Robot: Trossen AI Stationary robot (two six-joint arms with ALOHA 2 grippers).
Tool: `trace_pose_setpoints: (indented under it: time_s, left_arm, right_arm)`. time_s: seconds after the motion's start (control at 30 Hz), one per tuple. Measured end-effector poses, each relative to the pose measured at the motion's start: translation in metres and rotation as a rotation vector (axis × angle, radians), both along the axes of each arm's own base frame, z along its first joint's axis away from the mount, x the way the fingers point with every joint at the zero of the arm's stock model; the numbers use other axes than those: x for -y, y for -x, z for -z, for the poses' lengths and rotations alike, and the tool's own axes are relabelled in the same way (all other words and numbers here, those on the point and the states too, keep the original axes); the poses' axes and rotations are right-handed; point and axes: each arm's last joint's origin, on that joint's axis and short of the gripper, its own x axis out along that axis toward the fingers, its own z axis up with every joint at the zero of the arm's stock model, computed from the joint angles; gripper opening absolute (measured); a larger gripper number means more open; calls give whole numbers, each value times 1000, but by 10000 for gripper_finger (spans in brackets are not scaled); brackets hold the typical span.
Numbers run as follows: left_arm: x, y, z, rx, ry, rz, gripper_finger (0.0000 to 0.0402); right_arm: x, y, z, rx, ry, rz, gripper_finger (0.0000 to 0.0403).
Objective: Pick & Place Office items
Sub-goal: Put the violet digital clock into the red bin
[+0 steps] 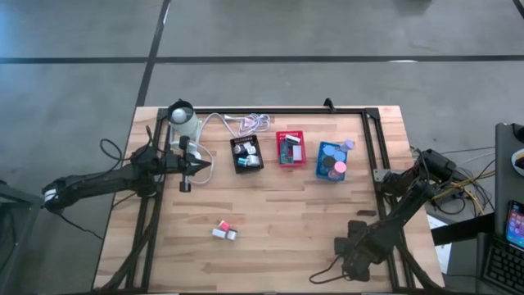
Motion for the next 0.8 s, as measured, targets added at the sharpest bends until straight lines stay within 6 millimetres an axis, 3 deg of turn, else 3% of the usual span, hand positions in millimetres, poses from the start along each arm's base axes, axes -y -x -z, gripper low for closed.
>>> trace_pose_setpoints:
  time_s: [0.5, 0.8]
  left_arm:
    - [0, 0, 0, -1, 0, 0, 8]
    - [0, 0, 0, -1, 0, 0, 13]
  right_arm:
    - [-1, 0, 21, -29, 68, 6, 226]
    - [0, 0, 13, -38, 73, 15, 141]
